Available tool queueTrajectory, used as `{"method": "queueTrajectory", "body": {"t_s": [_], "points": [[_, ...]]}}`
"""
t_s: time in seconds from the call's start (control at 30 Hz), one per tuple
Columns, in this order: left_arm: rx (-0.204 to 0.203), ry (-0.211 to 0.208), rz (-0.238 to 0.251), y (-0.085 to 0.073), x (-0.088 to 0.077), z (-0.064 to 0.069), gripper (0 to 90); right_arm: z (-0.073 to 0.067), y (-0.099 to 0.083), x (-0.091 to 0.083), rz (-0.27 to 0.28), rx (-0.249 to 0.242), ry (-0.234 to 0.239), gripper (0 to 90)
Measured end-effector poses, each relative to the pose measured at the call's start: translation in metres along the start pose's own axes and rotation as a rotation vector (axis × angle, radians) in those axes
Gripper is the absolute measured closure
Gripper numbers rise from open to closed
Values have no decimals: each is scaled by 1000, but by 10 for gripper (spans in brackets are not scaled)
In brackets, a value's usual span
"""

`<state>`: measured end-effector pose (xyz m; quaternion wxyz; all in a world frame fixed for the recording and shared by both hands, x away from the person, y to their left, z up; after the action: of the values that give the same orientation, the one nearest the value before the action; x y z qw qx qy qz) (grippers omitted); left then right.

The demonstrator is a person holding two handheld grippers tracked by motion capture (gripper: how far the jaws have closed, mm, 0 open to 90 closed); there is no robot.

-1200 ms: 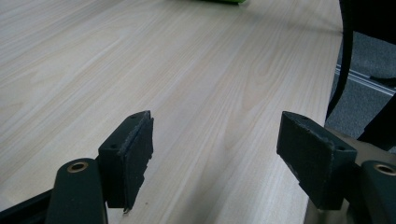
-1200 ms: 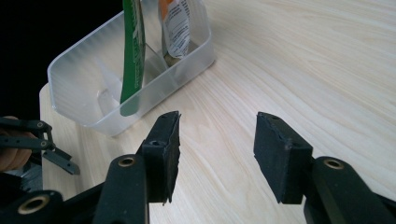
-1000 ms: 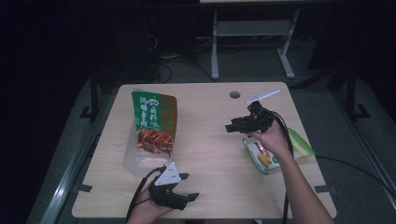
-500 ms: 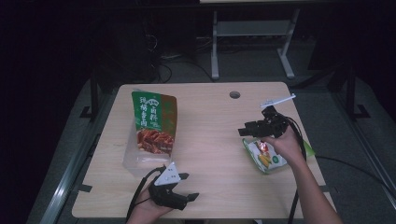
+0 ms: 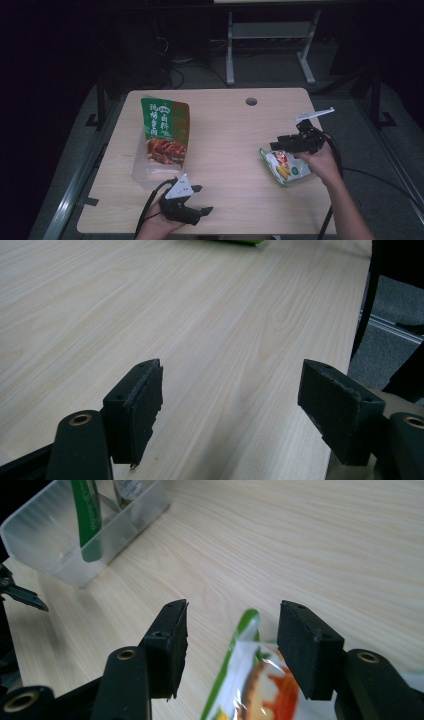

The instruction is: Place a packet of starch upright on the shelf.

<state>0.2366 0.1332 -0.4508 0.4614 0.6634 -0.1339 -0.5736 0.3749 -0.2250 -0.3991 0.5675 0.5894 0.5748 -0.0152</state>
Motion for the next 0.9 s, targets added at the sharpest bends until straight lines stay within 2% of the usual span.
{"method": "queueTrajectory", "body": {"t_s": [0.57,0.9], "points": [[-2,-3,-8,-1,3,1,256,33,-52,-30,8,109,-84,447],[0,-4,-12,-1,4,3,256,42,-85,-47,-1,165,-137,447]]}}
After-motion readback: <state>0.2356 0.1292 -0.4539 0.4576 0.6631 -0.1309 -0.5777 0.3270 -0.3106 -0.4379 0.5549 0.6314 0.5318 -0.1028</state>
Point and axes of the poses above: each handheld gripper's, and its own axes: x roughly forward along the jaws, y roughly out of its top, z roughly to its right, the point moved 3 cm from there along x, roughly forward along the jaws, and after that the axes turned 2 degrees about -z, right-handed, at the moved point
